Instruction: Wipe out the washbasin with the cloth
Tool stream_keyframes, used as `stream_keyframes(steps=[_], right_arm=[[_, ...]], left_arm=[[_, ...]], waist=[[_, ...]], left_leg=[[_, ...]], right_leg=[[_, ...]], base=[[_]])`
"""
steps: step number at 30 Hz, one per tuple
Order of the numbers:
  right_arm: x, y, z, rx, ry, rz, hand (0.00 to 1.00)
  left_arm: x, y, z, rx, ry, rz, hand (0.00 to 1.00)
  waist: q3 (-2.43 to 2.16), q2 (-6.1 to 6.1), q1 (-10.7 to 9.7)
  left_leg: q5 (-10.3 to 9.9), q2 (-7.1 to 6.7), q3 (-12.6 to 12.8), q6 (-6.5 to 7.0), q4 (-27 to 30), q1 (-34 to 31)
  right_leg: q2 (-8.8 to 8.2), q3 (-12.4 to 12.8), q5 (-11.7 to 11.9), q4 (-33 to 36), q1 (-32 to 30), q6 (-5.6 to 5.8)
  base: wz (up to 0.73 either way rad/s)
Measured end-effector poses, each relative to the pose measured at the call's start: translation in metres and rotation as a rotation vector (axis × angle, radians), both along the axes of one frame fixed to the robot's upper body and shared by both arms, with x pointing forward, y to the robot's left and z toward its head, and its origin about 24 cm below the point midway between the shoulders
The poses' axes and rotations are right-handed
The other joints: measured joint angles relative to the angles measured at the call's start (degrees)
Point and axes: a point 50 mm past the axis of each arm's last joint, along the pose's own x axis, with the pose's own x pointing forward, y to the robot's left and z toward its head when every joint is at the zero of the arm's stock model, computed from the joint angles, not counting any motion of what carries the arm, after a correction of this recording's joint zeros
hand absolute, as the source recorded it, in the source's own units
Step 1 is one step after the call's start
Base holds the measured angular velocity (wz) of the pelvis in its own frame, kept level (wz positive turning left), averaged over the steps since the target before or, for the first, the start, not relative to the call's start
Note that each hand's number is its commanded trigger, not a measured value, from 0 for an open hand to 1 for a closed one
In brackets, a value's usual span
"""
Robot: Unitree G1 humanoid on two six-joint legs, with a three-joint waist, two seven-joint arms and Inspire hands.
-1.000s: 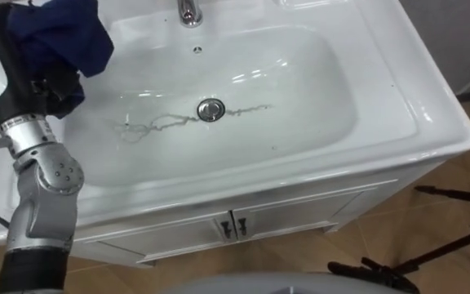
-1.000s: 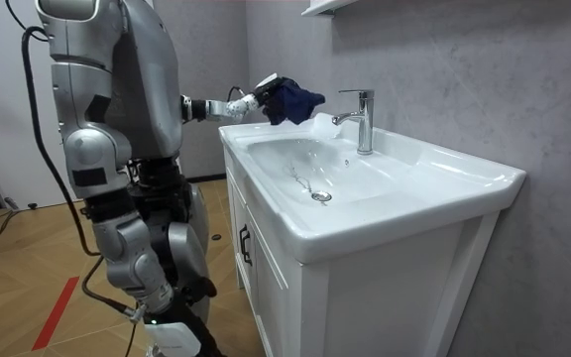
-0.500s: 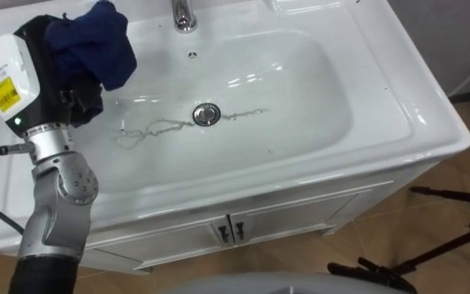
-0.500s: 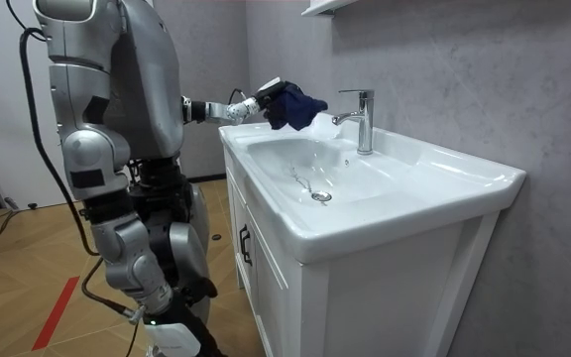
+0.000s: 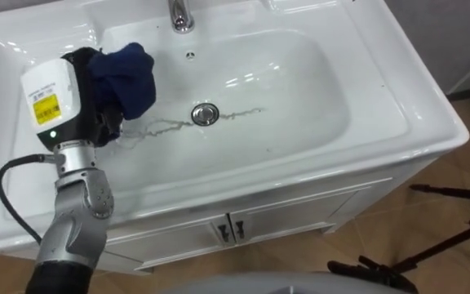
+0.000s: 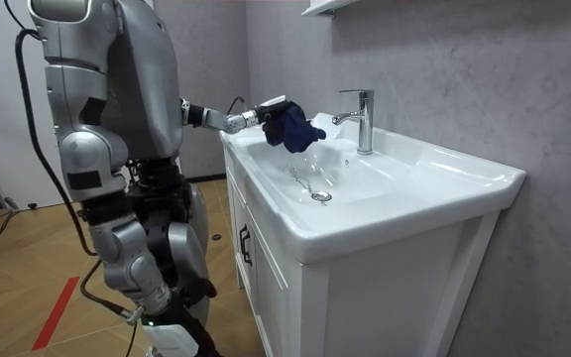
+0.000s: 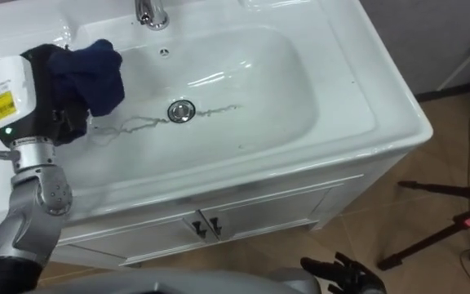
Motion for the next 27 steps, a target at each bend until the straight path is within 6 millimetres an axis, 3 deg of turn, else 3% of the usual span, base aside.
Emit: stream_keyframes(steps=[11, 27], right_arm=[[0.003, 0.0, 0.0, 0.007, 0.011, -0.002, 0.0], [0.006, 0.0, 0.001, 0.015, 0.024, -0.003, 0.0]], left_arm=[[-0.01, 0.012, -0.033, 0.05, 0.25, 0.059, 1.0], [-0.013, 0.018, -0.041, 0.039, 0.39, 0.11, 1.0]], waist=[[-0.12, 0.04, -1.14], [-0.3, 0.22, -1.26]], left_leg=[[0.0, 0.03, 0.53, 0.0, 0.01, -0.52], [0.0, 0.03, 1.24, 0.0, 0.01, -0.97]], right_leg=[[0.01, 0.08, 0.0, -0.02, -0.45, 0.0], [-0.1, 0.04, 0.01, 0.64, -1.04, 0.01]], base=[[-0.02], [0.0]])
